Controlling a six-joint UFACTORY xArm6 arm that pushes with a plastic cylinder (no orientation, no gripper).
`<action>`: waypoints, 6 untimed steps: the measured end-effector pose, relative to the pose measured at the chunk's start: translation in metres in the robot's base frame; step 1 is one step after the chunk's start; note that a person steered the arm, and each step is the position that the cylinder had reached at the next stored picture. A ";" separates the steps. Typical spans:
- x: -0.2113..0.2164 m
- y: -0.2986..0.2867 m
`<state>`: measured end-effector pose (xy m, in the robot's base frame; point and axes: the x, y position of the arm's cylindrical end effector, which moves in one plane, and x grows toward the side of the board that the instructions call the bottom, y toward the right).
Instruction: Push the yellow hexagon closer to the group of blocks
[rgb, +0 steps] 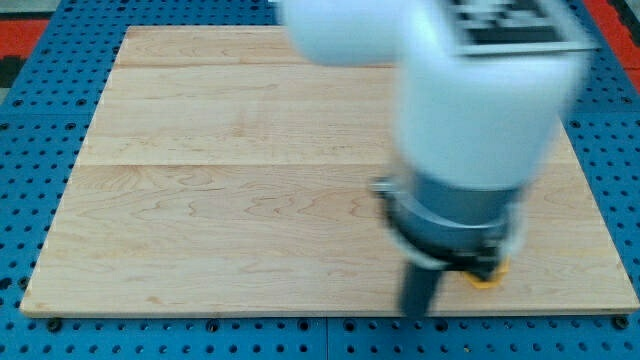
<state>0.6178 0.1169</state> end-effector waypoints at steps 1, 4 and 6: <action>0.001 0.102; -0.001 0.072; -0.059 0.053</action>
